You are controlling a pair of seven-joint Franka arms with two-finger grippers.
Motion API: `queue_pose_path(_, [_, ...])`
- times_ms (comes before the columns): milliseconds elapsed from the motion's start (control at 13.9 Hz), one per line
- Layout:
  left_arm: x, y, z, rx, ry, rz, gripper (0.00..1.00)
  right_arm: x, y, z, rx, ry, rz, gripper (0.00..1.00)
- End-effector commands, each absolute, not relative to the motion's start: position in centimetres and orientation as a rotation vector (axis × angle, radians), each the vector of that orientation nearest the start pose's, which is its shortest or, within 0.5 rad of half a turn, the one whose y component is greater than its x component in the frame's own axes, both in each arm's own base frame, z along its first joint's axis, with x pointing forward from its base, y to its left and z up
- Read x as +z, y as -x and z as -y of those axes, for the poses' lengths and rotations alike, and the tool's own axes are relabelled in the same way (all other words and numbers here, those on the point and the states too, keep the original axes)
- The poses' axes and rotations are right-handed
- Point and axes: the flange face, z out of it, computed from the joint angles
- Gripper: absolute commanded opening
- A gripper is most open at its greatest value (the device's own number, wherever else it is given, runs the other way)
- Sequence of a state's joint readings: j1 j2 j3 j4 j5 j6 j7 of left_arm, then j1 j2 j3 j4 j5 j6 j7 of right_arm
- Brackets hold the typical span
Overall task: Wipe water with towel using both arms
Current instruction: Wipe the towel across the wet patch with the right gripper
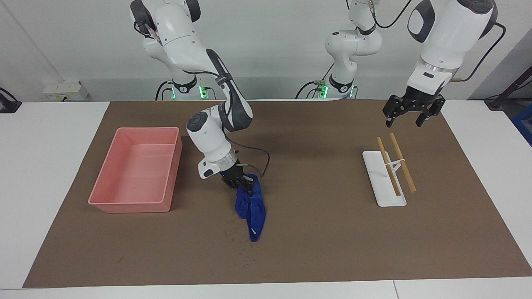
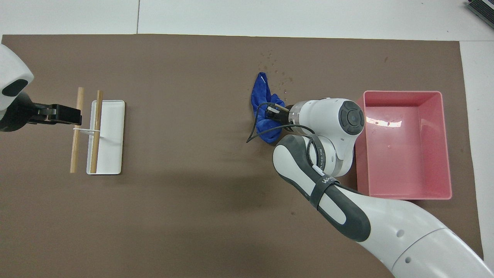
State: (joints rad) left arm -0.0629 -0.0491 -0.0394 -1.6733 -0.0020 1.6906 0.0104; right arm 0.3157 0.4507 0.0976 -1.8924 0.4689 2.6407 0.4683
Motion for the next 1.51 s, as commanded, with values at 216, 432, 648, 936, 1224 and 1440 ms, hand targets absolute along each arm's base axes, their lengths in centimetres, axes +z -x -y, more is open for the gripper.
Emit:
queue_pose_path(216, [62.7,-53.6,6.2,-0.006,3.116,-0.252,1.00,26.9,-57.6,-20.9,0.035,2.721,-0.662,0.00])
queue_pose_path(432, [62.7,-53.7,5.8,-0.013,3.118,-0.237,1.00,26.6,-56.6,-18.9,0.175,2.735,-0.695,0.00])
queue_pose_path(648, [62.7,-53.6,5.9,0.004,3.117,-0.242,1.00,25.9,-54.8,-18.1,0.223,2.750,-0.708,0.00])
queue_pose_path(936, [64.1,-52.8,5.8,0.040,3.115,-0.248,1.00,27.0,-52.6,-16.2,0.364,2.750,-0.728,0.00])
queue_pose_path(1224, [63.6,-52.3,5.9,0.066,3.114,-0.248,1.00,27.6,-50.5,-14.3,0.464,2.746,-0.742,0.00])
queue_pose_path(1440, [63.6,-52.4,5.4,0.059,3.116,-0.231,1.00,28.3,-48.8,-13.9,0.518,2.748,-0.736,0.00])
